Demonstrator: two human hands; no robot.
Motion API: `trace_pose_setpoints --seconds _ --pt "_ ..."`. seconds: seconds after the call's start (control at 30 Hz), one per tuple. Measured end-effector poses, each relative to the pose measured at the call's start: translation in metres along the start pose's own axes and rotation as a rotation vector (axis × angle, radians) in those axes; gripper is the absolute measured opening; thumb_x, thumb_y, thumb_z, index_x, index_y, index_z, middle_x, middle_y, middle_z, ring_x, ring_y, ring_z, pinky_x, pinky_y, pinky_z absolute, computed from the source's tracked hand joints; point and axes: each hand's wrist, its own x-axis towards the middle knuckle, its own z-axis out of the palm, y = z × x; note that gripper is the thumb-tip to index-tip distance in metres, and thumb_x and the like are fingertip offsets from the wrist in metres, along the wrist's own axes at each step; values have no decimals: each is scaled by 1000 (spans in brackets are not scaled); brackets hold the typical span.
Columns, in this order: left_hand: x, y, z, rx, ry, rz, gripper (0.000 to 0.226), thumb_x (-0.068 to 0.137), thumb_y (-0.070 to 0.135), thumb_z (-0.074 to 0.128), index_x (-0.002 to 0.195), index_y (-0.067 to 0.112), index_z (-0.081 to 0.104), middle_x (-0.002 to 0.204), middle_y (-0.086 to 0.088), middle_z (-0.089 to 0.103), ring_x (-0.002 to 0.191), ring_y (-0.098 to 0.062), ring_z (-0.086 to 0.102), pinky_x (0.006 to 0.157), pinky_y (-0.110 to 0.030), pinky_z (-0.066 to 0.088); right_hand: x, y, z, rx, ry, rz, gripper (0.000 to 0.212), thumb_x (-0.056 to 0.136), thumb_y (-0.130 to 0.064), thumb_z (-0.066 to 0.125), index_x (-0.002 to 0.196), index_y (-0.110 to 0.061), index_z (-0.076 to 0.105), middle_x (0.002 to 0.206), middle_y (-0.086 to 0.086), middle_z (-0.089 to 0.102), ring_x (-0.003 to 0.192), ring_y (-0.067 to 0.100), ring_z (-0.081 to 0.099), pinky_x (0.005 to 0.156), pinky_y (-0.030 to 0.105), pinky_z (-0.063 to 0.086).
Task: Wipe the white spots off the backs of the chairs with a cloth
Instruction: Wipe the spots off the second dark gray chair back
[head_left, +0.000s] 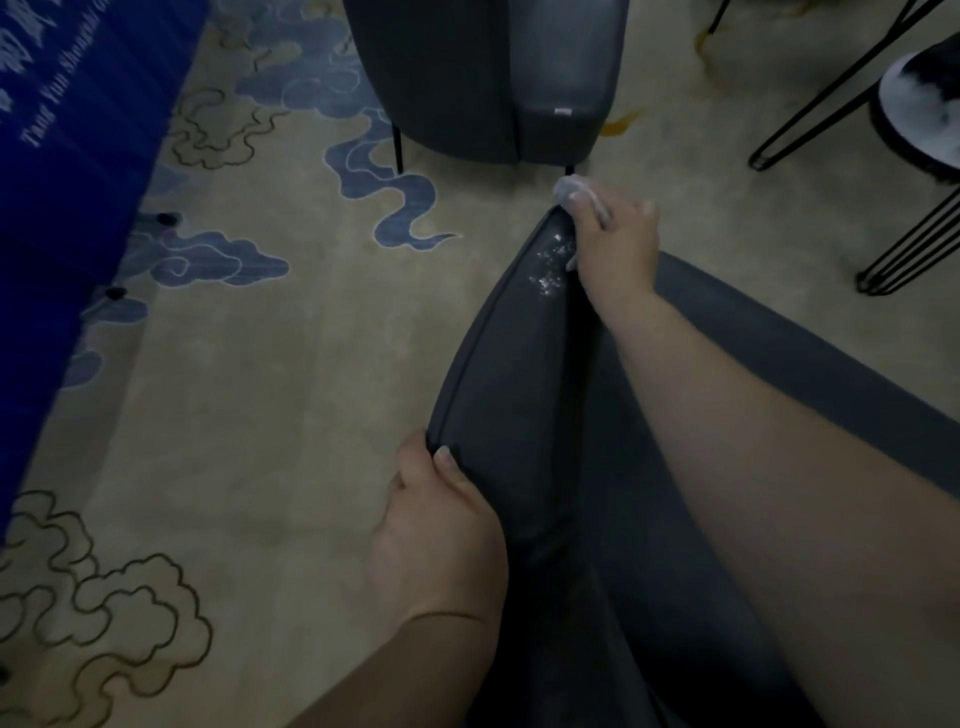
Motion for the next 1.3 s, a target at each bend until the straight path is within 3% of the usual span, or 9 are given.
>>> trace_pose_setpoints --seconds 0.2,0.4,0.53,0.73,0.83,0.9,1.03,1.17,1.3 --pt "-1 2 1 7 -4 -16 42 97 40 20 134 31 36 117 -6 62 96 -34 60 68 -31 29 -78 15 -10 -40 -173 -362 31 91 -37 56 119 -33 66 94 -2 39 90 20 51 91 26 43" --pt "-1 3 0 16 -15 -22 46 92 45 13 132 35 32 117 -2 61 95 -32 61 68 -31 29 -12 -8 5 -130 -28 -158 28 96 -36 51 120 -31 64 106 1 38 103 24 49 96 35 45" --pt "-1 3 0 44 -3 -20 46 92 44 15 132 34 34 115 -3 62 93 -32 61 66 -31 29 -46 -11 4 -222 -155 -339 21 94 -36 53 110 -33 66 101 5 41 94 28 47 85 43 47" --pt "-1 6 -2 45 -16 -9 43 94 42 16 131 32 36 113 -4 62 92 -32 61 66 -31 30 -97 7 -15 -152 -277 -580 27 90 -32 58 114 -26 69 92 2 41 87 24 47 83 27 37" --pt "-1 4 -1 45 -9 -2 46 93 43 14 131 31 37 112 -4 63 92 -31 61 66 -31 30 -51 3 -8 -128 -95 -373 21 91 -27 62 107 -40 66 98 1 39 94 26 48 88 38 45" --pt "-1 3 0 37 -4 -4 45 93 42 14 131 31 37 112 -3 62 91 -30 61 67 -30 30 -36 0 -2 -118 -31 -237 25 93 -31 57 116 -37 64 101 -2 37 97 17 44 94 36 45" --pt "-1 4 -2 37 10 7 49 91 43 13 131 30 37 112 -5 63 92 -33 61 66 -31 31 -88 6 -6 -118 -138 -403 32 91 -23 59 122 -26 64 98 3 41 91 28 47 83 43 45" --pt "0 5 -1 27 7 -2 43 94 40 18 131 28 38 113 -7 63 93 -33 61 66 -31 30 -158 19 -27 -54 -334 -578 33 91 -32 55 123 -31 63 95 0 43 88 21 46 83 25 38" --pt "-2 5 -1 29 19 7 43 96 39 18 131 28 39 111 -7 63 91 -33 61 66 -31 31 -107 8 -17 -127 -193 -501 32 89 -21 64 120 -26 65 94 3 40 89 28 47 82 34 42"
